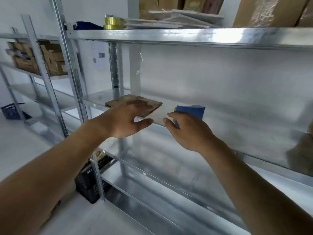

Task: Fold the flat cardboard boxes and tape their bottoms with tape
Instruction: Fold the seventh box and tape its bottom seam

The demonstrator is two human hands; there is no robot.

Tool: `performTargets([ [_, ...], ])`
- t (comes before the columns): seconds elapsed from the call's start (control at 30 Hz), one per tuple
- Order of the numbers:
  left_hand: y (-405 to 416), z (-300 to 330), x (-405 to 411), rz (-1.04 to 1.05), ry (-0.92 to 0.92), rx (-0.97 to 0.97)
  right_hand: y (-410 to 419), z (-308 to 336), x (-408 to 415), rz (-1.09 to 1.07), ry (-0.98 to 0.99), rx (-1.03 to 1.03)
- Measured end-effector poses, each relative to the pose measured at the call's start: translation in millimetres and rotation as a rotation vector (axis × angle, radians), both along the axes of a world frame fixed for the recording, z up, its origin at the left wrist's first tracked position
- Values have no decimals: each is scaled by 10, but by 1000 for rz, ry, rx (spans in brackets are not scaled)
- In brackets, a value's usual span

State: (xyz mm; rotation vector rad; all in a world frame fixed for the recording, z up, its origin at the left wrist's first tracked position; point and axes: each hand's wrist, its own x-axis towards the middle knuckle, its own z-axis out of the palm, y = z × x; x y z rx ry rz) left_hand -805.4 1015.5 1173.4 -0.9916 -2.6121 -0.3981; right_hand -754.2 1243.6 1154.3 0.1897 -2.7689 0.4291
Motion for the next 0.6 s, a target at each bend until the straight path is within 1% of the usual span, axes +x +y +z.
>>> performTargets([
  [0.17, -426, -118, -536, 27, -15, -6, -328, -48, -586, 47, 5, 19],
  [0.33, -651, -255, -1199, 88, -57, -40, -451, -191, -1353, 73, 37, 65],
  [0.47, -694, -403, -1891, 161, -72, -49, -480, -374, -2074, 62, 2, 58],
  [0.6, -693, -522, -2610, 188, -133, -54, -499, -481, -2735, 51, -54, 46],
])
